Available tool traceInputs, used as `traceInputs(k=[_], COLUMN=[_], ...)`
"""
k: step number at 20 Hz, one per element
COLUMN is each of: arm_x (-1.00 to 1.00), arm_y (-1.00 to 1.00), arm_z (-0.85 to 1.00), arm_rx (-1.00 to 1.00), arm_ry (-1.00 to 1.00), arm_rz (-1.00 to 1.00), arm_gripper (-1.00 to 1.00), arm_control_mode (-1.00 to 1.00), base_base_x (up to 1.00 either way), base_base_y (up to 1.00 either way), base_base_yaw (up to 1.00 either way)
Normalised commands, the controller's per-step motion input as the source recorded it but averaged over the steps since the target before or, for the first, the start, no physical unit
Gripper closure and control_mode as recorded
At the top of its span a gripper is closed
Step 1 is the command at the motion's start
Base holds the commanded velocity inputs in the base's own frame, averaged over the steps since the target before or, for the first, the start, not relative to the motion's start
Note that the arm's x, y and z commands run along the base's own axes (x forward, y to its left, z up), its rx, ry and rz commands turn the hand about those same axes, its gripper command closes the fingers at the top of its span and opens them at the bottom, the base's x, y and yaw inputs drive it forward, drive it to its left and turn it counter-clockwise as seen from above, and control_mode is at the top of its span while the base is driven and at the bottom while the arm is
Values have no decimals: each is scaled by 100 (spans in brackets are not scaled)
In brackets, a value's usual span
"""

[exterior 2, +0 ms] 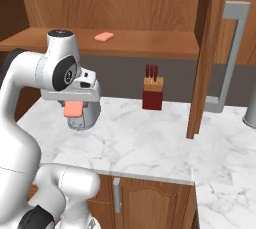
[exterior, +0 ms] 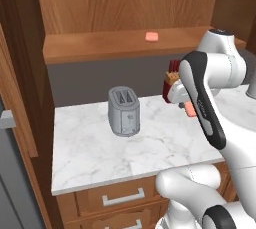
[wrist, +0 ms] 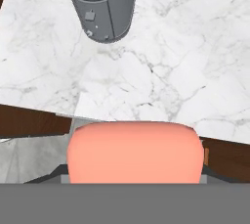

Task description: Pick up the bar soap and bar soap from the sink, and place them back in the cabinet, and close the cabinet doors.

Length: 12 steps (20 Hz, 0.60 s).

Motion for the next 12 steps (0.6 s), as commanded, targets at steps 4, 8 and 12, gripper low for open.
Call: traceInputs(k=[4,8,12], arm_x=[0,0,0], arm_y=[0,0,0], arm_z=[0,0,0], arm_rx=[0,0,0], arm_ry=[0,0,0], arm_rz=[0,0,0], arm_gripper=[100,100,100], arm_control_mode=[100,100,100], base_base_x=[45,39,14], base_base_y=[0,0,0], base_base_yaw=[0,0,1])
